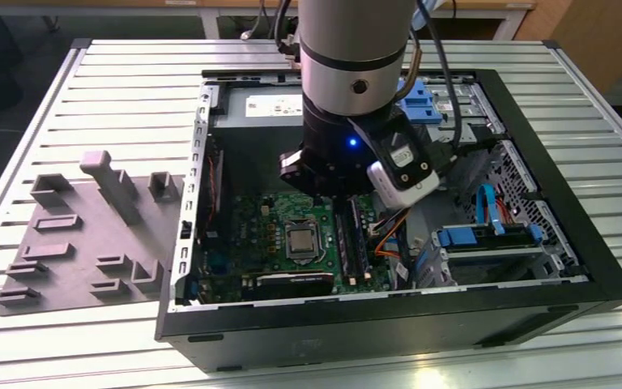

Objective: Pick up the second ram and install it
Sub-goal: 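Insert the second ram into the second slot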

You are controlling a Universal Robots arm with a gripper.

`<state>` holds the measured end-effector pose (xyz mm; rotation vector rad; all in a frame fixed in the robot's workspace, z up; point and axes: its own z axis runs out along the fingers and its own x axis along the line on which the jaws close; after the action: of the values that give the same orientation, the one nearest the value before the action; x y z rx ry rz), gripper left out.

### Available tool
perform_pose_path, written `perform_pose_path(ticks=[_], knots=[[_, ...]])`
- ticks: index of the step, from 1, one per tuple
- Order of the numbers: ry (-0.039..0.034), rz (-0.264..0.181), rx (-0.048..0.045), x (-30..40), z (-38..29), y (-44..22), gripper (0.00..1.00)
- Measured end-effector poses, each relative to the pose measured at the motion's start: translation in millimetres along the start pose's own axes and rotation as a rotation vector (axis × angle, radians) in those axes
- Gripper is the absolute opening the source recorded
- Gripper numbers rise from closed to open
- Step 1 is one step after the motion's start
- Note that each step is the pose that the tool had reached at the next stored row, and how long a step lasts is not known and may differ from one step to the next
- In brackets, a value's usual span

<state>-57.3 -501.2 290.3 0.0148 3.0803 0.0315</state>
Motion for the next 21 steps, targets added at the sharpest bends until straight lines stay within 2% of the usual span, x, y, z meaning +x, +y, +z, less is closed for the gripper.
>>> perform_pose_path(ticks=[6, 21], knots=[[0.0, 0.004, -0.0006, 0.1, 2.1, 0.0, 0.12], [-0.0002, 0.013, -0.0004, -7.6, 6.6, 0.7, 0.12]])
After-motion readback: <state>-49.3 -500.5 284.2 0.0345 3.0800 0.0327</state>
